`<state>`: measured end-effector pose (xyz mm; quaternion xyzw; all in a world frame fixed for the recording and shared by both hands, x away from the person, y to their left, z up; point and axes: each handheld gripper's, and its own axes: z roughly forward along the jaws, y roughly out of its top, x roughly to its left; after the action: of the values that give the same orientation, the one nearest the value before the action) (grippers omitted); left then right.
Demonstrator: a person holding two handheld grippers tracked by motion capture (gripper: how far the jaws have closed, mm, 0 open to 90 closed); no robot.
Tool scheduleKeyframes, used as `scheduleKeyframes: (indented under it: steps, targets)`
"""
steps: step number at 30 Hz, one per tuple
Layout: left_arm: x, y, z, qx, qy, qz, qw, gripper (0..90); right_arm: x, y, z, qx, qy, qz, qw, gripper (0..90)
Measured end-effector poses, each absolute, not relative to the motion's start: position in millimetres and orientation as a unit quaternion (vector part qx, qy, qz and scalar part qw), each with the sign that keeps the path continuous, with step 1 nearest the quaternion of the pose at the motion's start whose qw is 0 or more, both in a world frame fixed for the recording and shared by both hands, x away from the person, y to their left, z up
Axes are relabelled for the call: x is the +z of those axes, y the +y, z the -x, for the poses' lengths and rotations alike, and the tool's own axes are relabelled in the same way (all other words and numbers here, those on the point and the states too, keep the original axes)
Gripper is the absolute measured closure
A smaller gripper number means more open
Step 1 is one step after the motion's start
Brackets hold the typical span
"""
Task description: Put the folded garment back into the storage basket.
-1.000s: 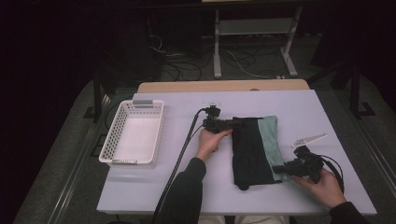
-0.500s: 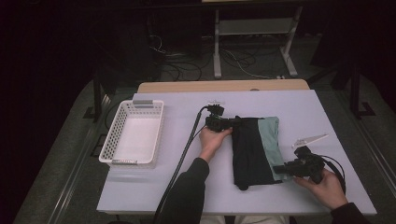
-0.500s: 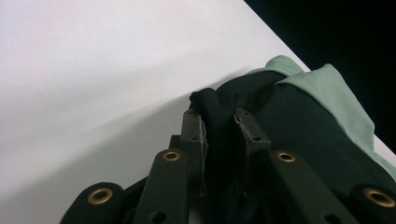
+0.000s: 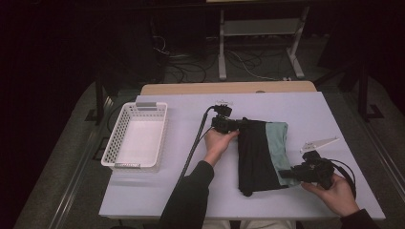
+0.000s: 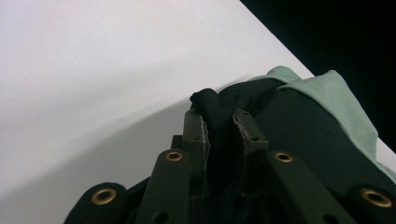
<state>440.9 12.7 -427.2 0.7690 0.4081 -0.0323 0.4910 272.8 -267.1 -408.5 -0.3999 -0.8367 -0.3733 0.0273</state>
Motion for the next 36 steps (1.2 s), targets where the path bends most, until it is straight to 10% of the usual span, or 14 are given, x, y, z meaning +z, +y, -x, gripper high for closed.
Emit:
scheduleKeyframes:
  steps: [36]
  targets:
    - [-346.1,68.4,-430.1,-0.001,0.418,-0.762,0.494,76.2,-360.0,-212.5,-274.9,-0.418,-0.831,0.366,0.038,81.6]
